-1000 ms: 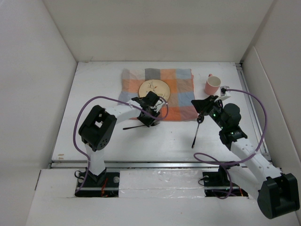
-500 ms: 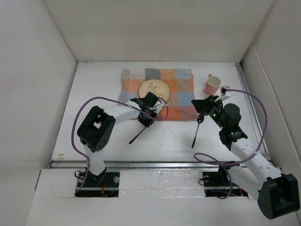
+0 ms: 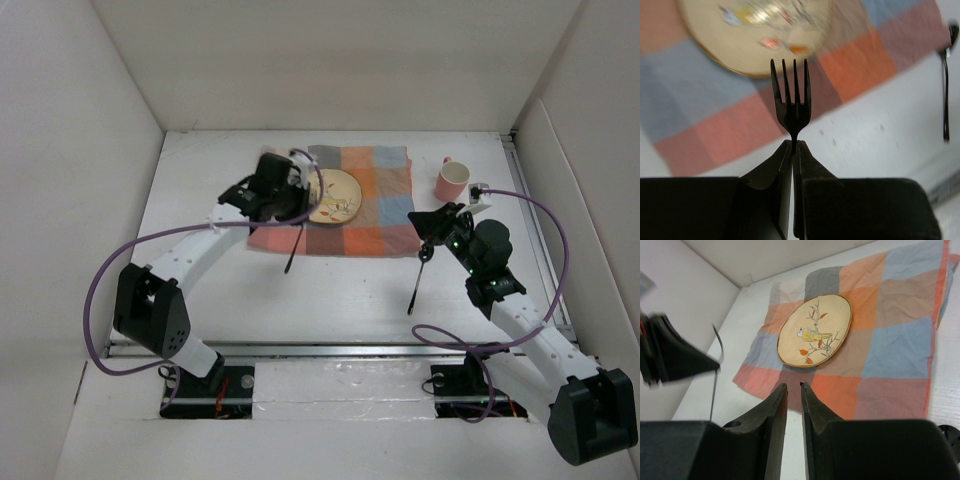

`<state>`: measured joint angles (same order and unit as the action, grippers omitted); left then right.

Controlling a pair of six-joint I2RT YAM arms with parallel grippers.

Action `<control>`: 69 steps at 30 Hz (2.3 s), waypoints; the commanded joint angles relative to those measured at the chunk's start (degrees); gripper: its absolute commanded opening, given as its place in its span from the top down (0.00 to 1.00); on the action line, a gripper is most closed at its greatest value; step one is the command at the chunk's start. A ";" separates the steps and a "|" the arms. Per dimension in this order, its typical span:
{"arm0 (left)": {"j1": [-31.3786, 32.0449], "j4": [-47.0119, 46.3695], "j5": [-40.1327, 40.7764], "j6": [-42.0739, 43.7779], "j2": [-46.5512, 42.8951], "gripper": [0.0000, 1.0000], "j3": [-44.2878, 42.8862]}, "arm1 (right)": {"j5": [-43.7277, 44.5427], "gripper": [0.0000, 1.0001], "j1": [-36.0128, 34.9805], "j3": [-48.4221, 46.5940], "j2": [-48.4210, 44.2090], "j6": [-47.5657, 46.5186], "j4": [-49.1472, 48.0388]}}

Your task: Set the dinner table for one person

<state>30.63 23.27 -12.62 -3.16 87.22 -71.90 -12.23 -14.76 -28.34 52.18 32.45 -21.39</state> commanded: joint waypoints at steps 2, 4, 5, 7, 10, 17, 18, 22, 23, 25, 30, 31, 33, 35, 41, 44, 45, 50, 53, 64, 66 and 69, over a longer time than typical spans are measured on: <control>-7.07 -5.34 6.74 -6.51 5.92 1.00 -8.94 | 0.54 0.77 -0.62 -2.25 0.38 -1.33 -1.38; -7.78 -2.28 7.16 -5.81 13.45 1.00 -17.28 | 0.54 0.77 -0.62 -2.25 0.55 -1.33 -1.46; -7.78 -1.22 10.39 -4.85 17.59 1.00 -22.01 | 0.80 0.77 -1.14 -2.25 0.46 -1.42 -1.55; -8.56 -0.60 10.60 -4.49 21.64 1.00 -25.73 | 0.98 0.77 -1.14 -2.25 0.29 -1.42 -1.46; -11.20 0.63 11.05 -5.19 28.32 1.00 -32.32 | 0.89 0.77 -1.14 -2.34 0.11 -1.51 -1.29; -14.72 1.43 10.86 -5.81 33.36 1.00 -36.04 | 1.42 0.77 -1.67 -2.60 0.99 -1.86 -1.29; -14.72 1.34 11.30 -5.55 33.37 1.00 -35.60 | 1.51 0.77 -2.19 -2.60 1.25 -1.95 -1.29; -15.25 0.90 11.39 -4.14 34.67 1.00 -34.71 | 1.68 0.77 -2.20 -2.69 1.69 -2.12 -1.38; -15.25 0.90 10.96 -3.79 35.12 1.00 -34.89 | 1.68 0.77 -2.20 -2.69 1.69 -2.21 -1.29; -15.25 0.64 10.60 -3.61 36.52 1.00 -35.15 | 2.03 0.77 -2.72 -2.69 1.78 -2.30 -1.29; -15.25 0.46 9.99 -3.52 39.25 1.00 -36.38 | 2.30 0.77 -3.25 -3.04 2.66 -2.48 -1.38; -15.25 0.38 9.81 -3.52 39.95 1.00 -36.56 | 2.47 0.77 -3.25 -3.13 2.75 -2.74 -1.29; -15.25 0.38 9.81 -3.70 40.48 1.00 -37.35 | 2.82 0.77 -3.78 -3.04 2.75 -2.83 -1.20; -15.25 0.46 10.42 -3.87 41.45 1.00 -38.31 | 2.91 0.77 -3.78 -3.22 3.10 -2.91 -1.11; -15.25 1.78 10.86 -4.05 44.70 0.99 -40.86 | 3.18 0.77 -3.78 -3.22 3.45 -3.00 -1.20; -15.25 1.87 12.00 -4.66 44.88 0.85 -40.17 | 3.53 0.77 -3.78 -3.30 3.63 -3.09 -1.11; -15.25 1.70 12.01 -4.75 44.71 0.82 -39.64 | 3.53 0.77 -4.30 -3.30 3.71 -3.18 -1.11; -15.25 -1.02 11.48 -6.07 39.79 0.02 -36.13 | 4.32 0.76 -4.31 -3.48 4.07 -3.53 -0.94; -15.25 -4.71 11.21 -7.56 32.25 0.01 -32.36 | 5.37 0.76 -4.84 -3.57 3.98 -3.71 -0.50; -6.03 -26.26 8.92 -15.91 -20.88 0.01 2.80 | 24.42 0.94 -8.09 1.26 -3.39 -2.48 20.48; -5.41 -23.63 7.01 -16.35 -26.29 0.01 4.57 | 26.19 0.81 -8.09 2.67 -6.90 -1.60 27.78; -5.41 -19.41 3.05 -14.87 -37.36 0.12 8.61 | 25.95 0.65 -8.09 4.69 -9.29 0.59 30.70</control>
<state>25.47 0.71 -5.91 -17.43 53.74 -68.01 9.93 -22.57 -24.95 44.88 31.40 2.13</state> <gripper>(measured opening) 0.907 0.313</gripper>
